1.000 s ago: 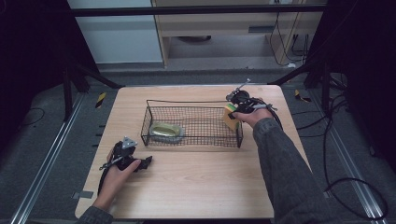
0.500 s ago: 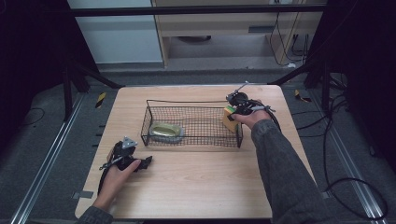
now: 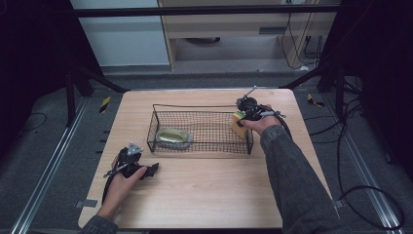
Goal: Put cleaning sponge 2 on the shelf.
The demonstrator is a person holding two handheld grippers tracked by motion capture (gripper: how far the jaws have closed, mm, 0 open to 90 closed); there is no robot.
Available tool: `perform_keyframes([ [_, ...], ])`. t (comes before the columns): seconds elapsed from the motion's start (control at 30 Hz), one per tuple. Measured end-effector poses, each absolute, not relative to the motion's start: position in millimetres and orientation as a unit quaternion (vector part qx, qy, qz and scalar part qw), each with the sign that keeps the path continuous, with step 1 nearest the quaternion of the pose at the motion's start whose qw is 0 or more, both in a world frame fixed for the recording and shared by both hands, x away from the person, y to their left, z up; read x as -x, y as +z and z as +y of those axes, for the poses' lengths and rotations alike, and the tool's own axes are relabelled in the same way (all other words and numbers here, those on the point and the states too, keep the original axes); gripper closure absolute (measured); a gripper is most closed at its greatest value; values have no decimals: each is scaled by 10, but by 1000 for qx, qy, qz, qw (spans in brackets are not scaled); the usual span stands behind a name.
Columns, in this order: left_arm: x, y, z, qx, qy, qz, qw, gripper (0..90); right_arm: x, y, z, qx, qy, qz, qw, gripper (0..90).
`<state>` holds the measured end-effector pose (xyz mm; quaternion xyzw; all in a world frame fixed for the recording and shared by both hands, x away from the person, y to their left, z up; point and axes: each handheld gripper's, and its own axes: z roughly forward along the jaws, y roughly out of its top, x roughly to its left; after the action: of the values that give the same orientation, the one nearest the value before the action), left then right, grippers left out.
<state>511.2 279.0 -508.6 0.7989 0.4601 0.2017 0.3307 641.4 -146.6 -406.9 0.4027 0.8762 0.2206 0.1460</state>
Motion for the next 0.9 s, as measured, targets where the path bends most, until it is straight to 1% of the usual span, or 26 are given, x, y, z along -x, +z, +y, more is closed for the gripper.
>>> perform_keyframes([
  [0.37, -5113, -5086, 2790, -799, 202, 460, 331, 0, -6428, -4090, -1424, -402, 220, 877, 148, 616],
  [0.67, -5114, -5086, 2789, -799, 202, 460, 331, 0, -6396, -4042, -1436, -403, 219, 876, 148, 576],
  [0.9, -5117, -5086, 2786, -799, 201, 460, 331, 0, -6328, -3968, -1474, -402, 224, 874, 153, 590],
])
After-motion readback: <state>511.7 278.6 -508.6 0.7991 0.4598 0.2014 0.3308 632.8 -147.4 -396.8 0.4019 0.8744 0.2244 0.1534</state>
